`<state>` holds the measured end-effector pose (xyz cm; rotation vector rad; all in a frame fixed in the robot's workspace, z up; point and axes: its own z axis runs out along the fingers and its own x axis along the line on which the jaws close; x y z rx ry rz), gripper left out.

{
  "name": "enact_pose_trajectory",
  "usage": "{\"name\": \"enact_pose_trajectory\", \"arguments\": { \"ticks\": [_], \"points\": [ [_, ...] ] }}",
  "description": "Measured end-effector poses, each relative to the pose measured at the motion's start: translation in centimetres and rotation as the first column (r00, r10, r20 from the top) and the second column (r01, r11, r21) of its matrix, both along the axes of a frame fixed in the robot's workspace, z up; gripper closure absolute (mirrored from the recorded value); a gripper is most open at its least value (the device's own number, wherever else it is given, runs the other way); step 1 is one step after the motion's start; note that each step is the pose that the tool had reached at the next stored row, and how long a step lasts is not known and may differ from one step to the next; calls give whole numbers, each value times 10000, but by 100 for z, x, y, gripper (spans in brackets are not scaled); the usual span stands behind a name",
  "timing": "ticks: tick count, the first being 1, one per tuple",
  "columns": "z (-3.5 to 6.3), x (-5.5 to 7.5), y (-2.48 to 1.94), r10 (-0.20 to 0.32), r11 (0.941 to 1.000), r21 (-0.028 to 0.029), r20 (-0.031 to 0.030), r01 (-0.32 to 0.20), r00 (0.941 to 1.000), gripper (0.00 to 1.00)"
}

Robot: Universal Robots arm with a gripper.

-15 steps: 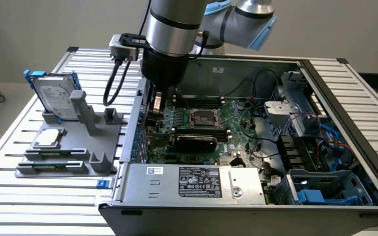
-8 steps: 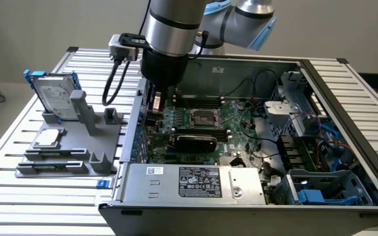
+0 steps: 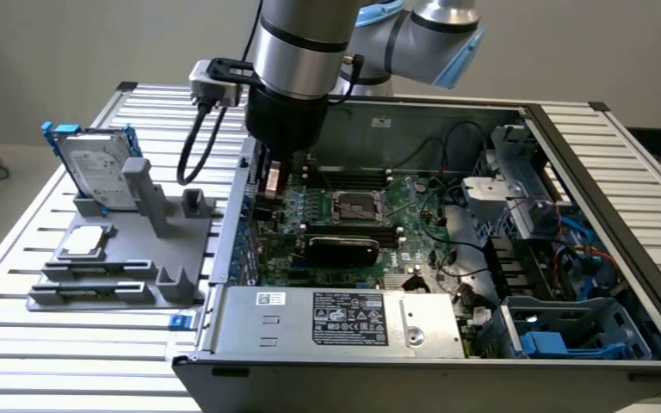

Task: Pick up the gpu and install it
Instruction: 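Press down on the gpu until it lock into place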

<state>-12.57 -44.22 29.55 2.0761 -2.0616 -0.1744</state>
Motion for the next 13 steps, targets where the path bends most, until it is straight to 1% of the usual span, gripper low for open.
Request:
{"name": "enact_pose_trajectory", "arguments": {
  "ticks": [13],
  "points": [
    [7, -1, 0, -67, 10000, -1, 1, 67, 10000, 89]
  ]
}}
